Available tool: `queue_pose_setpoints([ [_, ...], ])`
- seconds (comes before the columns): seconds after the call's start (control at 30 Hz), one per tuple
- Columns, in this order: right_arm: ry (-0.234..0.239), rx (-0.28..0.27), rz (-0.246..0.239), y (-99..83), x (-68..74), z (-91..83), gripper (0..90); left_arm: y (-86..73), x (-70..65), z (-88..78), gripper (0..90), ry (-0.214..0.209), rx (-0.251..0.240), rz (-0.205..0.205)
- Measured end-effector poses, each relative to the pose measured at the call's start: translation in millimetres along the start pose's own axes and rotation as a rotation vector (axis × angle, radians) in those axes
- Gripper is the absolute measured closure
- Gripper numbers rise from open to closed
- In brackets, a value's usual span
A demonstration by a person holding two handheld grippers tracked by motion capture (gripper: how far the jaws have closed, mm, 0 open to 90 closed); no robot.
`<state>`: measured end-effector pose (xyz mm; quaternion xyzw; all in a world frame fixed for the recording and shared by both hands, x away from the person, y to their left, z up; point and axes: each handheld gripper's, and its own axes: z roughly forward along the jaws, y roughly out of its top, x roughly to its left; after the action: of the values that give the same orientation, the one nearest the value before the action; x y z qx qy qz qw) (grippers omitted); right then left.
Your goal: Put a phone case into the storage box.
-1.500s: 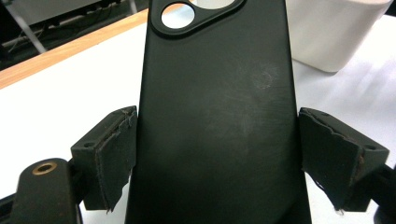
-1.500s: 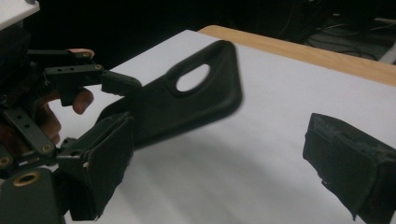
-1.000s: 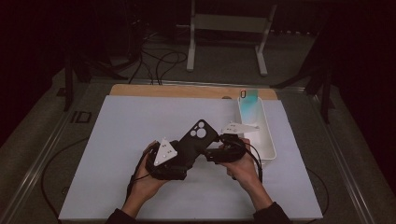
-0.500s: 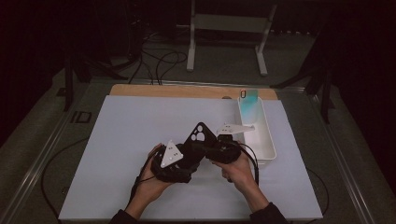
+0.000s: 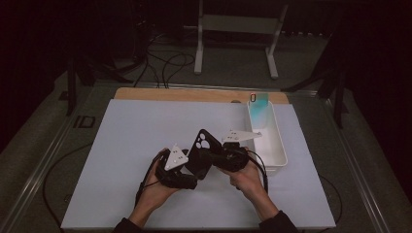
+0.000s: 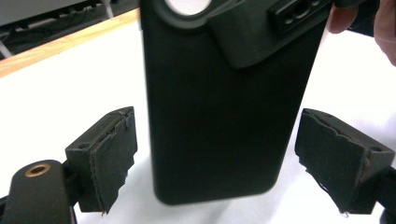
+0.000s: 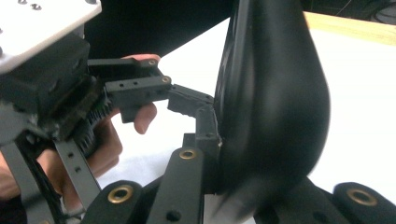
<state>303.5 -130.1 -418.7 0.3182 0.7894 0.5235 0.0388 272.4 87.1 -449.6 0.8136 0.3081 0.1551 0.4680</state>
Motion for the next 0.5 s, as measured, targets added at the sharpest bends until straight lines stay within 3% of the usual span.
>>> queue_pose_setpoints([
  [0.33, -0.011, -0.027, -0.009, 5.5, -5.3, -12.3, 85.9, 0.3, 14.3, -9.4, 8.6, -0.041, -0.005, -0.065],
  [0.5, 0.009, -0.044, -0.031, 9.5, -3.7, -18.9, 85.9, 0.2, 15.7, -8.8, 4.7, -0.065, -0.004, -0.074],
])
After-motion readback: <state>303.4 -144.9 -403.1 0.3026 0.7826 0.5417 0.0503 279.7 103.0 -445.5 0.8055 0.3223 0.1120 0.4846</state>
